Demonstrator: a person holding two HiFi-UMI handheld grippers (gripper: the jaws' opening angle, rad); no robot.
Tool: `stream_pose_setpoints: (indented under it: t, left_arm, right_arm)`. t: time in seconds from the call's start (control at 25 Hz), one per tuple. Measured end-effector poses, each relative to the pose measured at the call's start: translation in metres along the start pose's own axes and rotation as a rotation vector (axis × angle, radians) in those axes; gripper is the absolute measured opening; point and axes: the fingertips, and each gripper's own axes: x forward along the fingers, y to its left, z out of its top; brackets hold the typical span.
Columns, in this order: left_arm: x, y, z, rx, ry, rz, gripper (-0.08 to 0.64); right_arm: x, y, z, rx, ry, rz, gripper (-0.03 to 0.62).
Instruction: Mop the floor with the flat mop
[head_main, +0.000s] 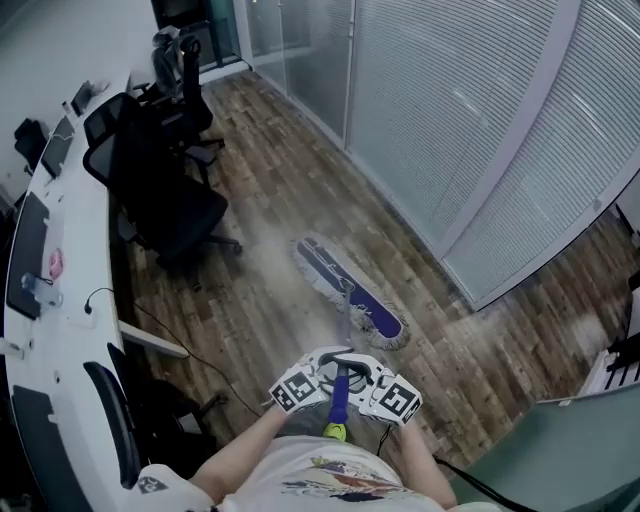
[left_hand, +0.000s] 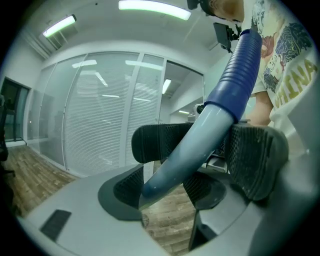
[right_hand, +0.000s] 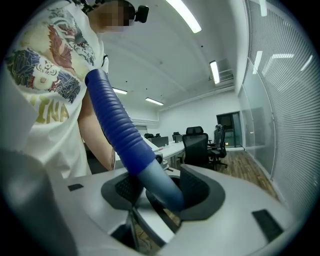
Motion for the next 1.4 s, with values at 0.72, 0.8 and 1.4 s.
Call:
stream_pose_setpoints:
  t: [0.72, 0.8, 1.4]
  left_arm:
    - [-0.018, -0.104, -0.011, -0.013, 0.003, 0.039, 0.221]
    - [-0.016, -0.099, -0.008, -0.012, -0.006, 0.034, 0.219]
    - [-0.007, 0.045, 0.024, -0.031, -0.063, -0.003, 0.216]
  right_arm:
    - [-0.043, 0.101, -0.016, -0.030, 0.000, 0.093, 0.210]
    - [-0.041, 0.097, -0.013, -0.036, 0.001, 0.101, 0.209]
    - [0.023, -0.028, 0.019, -0.092, 0.007, 0.142, 0.210]
